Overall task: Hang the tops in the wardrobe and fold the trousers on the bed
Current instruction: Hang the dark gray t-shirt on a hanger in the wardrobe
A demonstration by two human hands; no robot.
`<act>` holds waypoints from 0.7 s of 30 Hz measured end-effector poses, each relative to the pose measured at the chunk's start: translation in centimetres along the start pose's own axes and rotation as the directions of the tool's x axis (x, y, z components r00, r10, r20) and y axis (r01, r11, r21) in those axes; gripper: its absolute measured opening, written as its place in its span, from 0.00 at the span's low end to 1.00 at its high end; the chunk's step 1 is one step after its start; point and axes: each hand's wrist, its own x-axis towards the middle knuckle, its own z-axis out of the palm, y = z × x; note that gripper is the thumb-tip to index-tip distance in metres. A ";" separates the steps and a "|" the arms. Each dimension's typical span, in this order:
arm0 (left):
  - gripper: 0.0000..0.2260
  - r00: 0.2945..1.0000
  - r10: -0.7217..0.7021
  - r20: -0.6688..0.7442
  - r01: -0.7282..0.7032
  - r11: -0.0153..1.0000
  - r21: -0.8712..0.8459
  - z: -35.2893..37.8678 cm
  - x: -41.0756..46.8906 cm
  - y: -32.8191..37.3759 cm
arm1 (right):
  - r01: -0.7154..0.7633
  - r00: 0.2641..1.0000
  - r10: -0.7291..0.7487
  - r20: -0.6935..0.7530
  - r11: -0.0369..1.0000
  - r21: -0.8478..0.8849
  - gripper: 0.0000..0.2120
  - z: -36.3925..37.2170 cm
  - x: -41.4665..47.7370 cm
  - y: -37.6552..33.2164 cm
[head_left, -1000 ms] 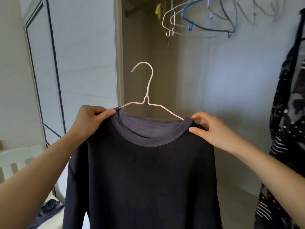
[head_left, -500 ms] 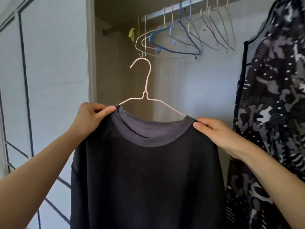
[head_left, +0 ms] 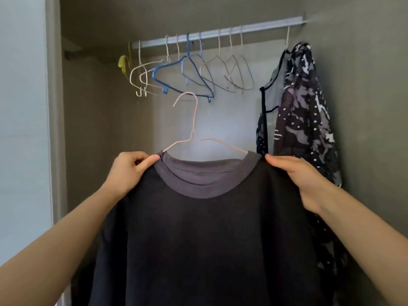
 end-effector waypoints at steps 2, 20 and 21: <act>0.18 0.998 0.012 0.058 -0.009 0.998 -0.066 0.9 0.8 -0.6 | 0.020 0.999 -0.021 -0.030 1.000 -0.021 0.14 0.4 -0.6 -0.9; 0.31 0.861 0.189 0.471 -0.118 0.977 -0.176 11.4 0.9 7.3 | 0.005 0.934 -0.024 -0.356 0.998 -0.055 0.13 4.2 -4.0 -10.1; 0.30 0.851 0.213 0.480 -0.114 0.967 -0.227 11.6 0.5 8.3 | 0.020 0.936 -0.043 -0.349 0.997 -0.068 0.13 4.4 -4.0 -10.8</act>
